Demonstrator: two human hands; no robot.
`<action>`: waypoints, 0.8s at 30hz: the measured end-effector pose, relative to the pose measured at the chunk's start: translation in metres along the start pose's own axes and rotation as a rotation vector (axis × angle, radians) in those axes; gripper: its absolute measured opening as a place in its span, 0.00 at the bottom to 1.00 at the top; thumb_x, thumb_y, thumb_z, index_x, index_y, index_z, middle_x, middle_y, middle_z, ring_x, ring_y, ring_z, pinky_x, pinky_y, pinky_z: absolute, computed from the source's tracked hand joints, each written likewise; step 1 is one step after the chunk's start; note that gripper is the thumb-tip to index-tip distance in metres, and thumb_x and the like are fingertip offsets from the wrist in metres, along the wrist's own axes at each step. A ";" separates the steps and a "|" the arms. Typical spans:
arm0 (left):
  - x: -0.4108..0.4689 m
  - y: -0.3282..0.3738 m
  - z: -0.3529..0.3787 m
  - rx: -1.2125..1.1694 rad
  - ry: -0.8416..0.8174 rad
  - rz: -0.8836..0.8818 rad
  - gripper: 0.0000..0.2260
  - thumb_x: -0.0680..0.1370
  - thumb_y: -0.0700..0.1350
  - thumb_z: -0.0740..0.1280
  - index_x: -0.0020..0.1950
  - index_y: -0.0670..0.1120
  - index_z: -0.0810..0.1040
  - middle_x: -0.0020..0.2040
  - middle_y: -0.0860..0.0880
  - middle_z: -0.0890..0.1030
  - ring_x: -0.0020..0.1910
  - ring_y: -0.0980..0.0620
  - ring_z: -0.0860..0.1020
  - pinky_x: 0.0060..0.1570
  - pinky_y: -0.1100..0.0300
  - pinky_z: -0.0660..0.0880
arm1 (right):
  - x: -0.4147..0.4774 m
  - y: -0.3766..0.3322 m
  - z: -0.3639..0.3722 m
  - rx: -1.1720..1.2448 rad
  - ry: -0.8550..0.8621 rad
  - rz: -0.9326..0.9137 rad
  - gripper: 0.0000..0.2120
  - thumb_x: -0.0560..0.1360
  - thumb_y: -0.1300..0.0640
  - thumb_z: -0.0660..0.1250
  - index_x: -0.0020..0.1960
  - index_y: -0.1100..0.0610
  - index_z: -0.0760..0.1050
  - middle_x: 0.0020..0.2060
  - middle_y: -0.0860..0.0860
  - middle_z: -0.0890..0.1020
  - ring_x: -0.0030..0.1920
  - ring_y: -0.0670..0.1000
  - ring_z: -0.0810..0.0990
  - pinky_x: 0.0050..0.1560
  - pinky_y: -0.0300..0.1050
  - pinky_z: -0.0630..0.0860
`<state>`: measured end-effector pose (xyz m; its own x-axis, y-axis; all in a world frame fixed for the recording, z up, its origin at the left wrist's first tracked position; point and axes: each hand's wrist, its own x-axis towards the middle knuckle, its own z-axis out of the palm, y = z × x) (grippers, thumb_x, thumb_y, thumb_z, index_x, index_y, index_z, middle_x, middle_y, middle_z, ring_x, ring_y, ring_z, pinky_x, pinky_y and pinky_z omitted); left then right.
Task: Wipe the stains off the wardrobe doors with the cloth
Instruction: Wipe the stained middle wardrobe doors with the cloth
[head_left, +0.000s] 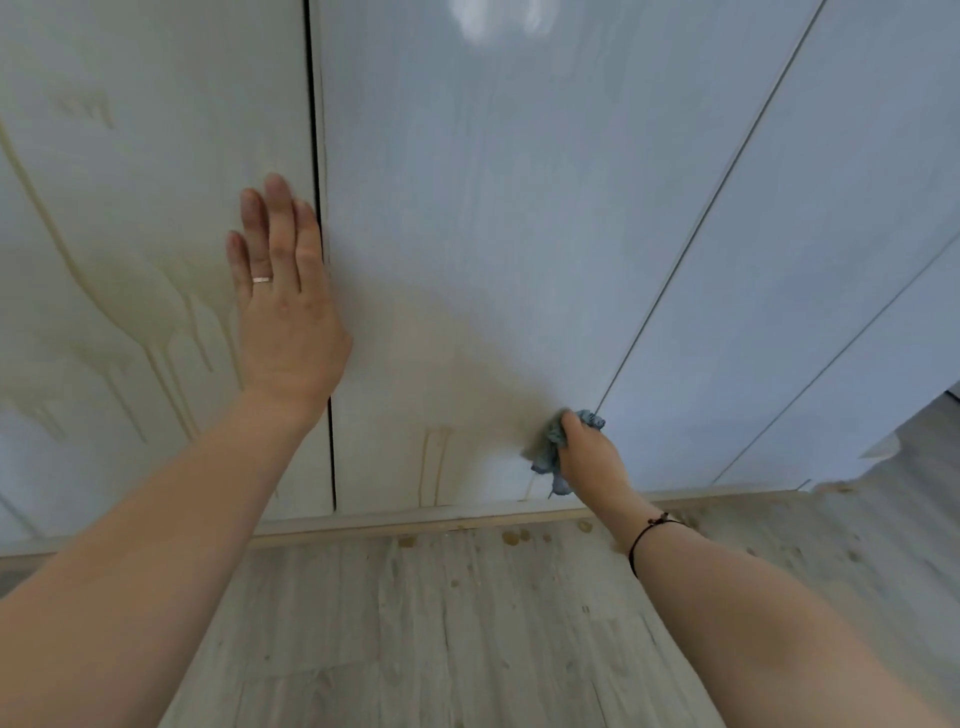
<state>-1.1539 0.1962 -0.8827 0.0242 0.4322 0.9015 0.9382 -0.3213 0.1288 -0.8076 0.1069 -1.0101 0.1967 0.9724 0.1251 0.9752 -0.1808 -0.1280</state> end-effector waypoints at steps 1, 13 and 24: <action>0.000 0.000 0.001 -0.001 -0.003 -0.004 0.34 0.74 0.28 0.58 0.79 0.34 0.54 0.79 0.33 0.54 0.78 0.32 0.52 0.77 0.39 0.50 | 0.005 -0.004 -0.011 0.064 0.056 0.013 0.09 0.80 0.62 0.60 0.60 0.59 0.67 0.41 0.55 0.76 0.42 0.60 0.78 0.35 0.50 0.72; 0.005 0.007 0.013 0.022 0.075 -0.056 0.31 0.75 0.28 0.57 0.78 0.33 0.55 0.78 0.31 0.57 0.77 0.30 0.55 0.77 0.38 0.50 | 0.033 -0.030 -0.072 0.440 0.573 -0.134 0.18 0.75 0.49 0.74 0.55 0.60 0.73 0.48 0.54 0.77 0.48 0.51 0.75 0.46 0.45 0.73; 0.006 0.010 0.020 0.034 0.131 -0.061 0.29 0.75 0.28 0.56 0.77 0.32 0.58 0.76 0.30 0.61 0.75 0.28 0.59 0.76 0.37 0.53 | 0.006 0.030 0.045 -0.111 -0.260 -0.105 0.14 0.73 0.65 0.68 0.56 0.59 0.70 0.48 0.56 0.80 0.45 0.58 0.77 0.40 0.48 0.70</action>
<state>-1.1377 0.2130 -0.8841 -0.0761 0.3354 0.9390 0.9478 -0.2683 0.1726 -0.7821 0.1138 -1.0577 0.0750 0.9892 -0.1262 0.9968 -0.0778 -0.0179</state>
